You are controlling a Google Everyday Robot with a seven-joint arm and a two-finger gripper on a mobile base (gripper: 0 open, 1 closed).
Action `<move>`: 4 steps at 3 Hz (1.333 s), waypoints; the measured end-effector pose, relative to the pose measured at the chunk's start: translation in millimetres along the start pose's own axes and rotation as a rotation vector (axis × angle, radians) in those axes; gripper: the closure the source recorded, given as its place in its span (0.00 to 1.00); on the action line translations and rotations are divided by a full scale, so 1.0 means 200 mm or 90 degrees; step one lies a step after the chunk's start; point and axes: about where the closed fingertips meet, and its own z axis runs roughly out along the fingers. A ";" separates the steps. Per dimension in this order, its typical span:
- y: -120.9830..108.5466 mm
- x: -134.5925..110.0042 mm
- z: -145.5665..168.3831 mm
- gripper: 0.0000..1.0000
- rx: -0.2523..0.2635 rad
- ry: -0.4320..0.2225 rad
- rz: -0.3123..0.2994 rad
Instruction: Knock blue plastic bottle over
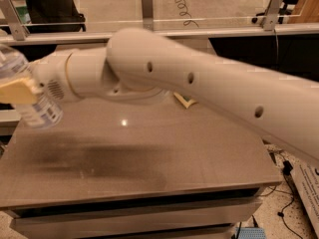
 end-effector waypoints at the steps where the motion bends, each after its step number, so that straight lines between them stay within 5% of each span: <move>1: -0.17 0.02 -0.13 1.00 -0.012 0.073 -0.023; 2: -0.41 0.19 -0.30 1.00 -0.009 0.180 -0.042; 4: -0.54 0.51 -0.58 1.00 -0.058 0.430 -0.112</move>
Offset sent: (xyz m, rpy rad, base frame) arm 0.0344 -0.1858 -0.1213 -0.7020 0.1224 0.3994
